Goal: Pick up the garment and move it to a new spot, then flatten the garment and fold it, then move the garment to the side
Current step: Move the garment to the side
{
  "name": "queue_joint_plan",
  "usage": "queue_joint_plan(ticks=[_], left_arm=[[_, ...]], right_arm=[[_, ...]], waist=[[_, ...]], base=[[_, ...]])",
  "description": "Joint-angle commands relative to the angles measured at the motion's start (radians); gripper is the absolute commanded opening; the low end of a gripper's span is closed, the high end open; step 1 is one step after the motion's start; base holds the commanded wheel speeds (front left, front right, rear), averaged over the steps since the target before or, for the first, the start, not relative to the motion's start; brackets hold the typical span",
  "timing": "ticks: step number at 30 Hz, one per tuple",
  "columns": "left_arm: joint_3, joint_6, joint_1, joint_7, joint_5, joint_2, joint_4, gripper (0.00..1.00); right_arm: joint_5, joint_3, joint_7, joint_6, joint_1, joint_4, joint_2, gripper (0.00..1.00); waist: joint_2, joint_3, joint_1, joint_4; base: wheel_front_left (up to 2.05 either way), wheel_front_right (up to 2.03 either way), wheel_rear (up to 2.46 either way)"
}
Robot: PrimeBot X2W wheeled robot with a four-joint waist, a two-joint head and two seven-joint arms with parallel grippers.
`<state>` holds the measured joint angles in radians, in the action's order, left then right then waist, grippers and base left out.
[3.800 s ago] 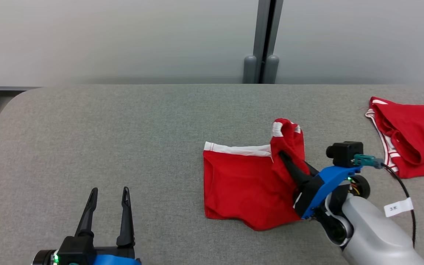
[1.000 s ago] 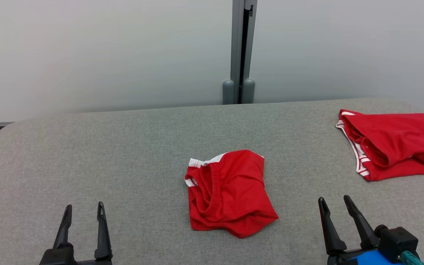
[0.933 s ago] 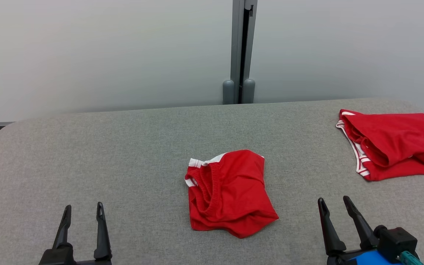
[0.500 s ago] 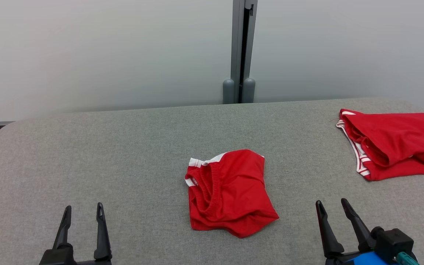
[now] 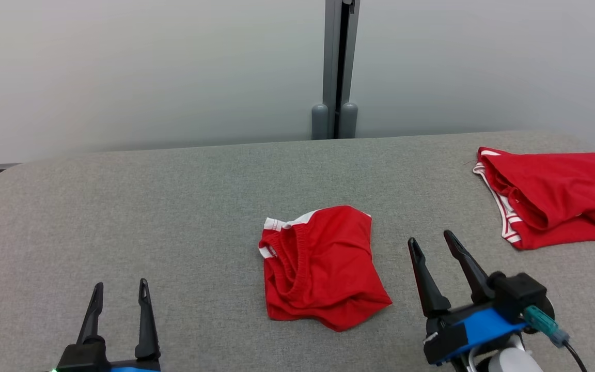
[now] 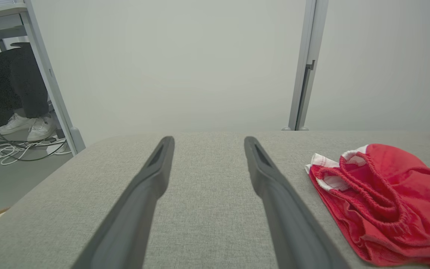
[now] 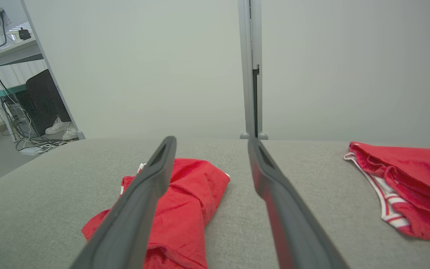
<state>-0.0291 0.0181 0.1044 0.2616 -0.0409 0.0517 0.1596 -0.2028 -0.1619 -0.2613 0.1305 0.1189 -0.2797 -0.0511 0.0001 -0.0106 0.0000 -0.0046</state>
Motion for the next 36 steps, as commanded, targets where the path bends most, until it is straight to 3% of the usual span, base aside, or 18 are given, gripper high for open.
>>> queue_joint_plan(ticks=[1,9,20,36], left_arm=[[0.004,0.0,-0.015,0.004,0.006,0.0,-0.001,1.0],[0.034,-0.002,-0.059,0.004,0.001,-0.001,-0.001,1.0],[0.084,-0.028,-0.113,0.004,-0.021,-0.002,-0.001,1.0],[0.122,-0.051,-0.145,0.004,-0.026,-0.002,0.005,1.0]], right_arm=[[0.01,-0.015,-0.004,0.001,0.037,-0.018,0.0,1.0],[0.015,-0.075,-0.004,0.0,0.234,-0.192,-0.001,1.0],[0.014,-0.033,-0.004,0.001,0.395,-0.527,-0.005,1.0],[-0.025,-0.045,-0.001,0.0,0.4,-0.751,-0.001,1.0]], waist=[[-0.0001,0.006,0.0,0.009],[-0.0001,0.059,0.0,0.061],[-0.0001,0.158,0.0,0.136],[-0.0001,0.199,0.0,0.148]], base=[[0.0,0.0,0.0],[0.0,0.0,0.0],[0.0,0.0,0.0],[0.0,0.0,0.0]])
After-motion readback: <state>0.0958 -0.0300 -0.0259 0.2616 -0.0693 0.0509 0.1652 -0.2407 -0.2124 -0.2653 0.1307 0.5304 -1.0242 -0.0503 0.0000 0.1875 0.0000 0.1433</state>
